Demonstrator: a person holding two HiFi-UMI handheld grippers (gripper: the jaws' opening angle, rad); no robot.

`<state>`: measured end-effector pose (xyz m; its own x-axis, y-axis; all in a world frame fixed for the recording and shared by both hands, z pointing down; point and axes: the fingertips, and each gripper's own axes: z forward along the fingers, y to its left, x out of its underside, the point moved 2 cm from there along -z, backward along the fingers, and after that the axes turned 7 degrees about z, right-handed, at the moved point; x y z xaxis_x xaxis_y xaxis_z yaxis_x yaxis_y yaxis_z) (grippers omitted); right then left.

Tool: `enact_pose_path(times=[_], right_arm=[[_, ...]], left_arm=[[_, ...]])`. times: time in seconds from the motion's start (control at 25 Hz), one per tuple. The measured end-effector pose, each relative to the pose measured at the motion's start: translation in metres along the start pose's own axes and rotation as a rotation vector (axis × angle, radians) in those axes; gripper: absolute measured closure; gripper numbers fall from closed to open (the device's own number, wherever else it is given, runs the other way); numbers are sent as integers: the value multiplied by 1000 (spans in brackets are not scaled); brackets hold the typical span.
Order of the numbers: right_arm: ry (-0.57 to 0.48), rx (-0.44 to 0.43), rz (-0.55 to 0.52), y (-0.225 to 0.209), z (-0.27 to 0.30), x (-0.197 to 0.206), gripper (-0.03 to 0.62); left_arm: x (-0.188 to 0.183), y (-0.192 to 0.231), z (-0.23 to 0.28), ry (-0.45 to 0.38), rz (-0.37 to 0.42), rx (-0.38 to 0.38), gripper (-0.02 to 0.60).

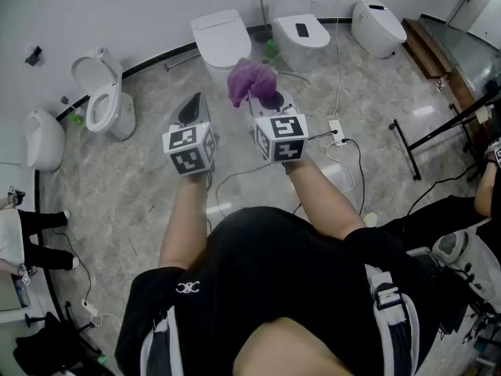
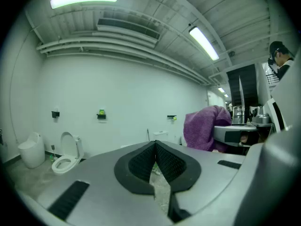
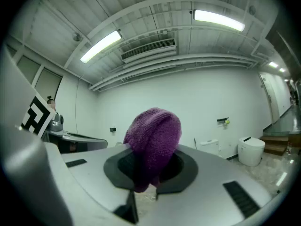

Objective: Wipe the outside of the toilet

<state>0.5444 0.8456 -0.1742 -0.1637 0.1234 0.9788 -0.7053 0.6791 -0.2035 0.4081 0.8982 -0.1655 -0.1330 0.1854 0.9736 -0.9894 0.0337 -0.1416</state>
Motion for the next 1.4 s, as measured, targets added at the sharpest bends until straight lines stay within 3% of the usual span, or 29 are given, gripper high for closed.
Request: enact_pose_path(times=[0.76, 1.4], right_arm=[[14, -7, 52, -75, -7, 3, 531], [32, 20, 27, -98, 17, 17, 531]], left_arm=[[10, -54, 29, 41, -31, -52, 571], [14, -43, 70, 68, -33, -47, 572]])
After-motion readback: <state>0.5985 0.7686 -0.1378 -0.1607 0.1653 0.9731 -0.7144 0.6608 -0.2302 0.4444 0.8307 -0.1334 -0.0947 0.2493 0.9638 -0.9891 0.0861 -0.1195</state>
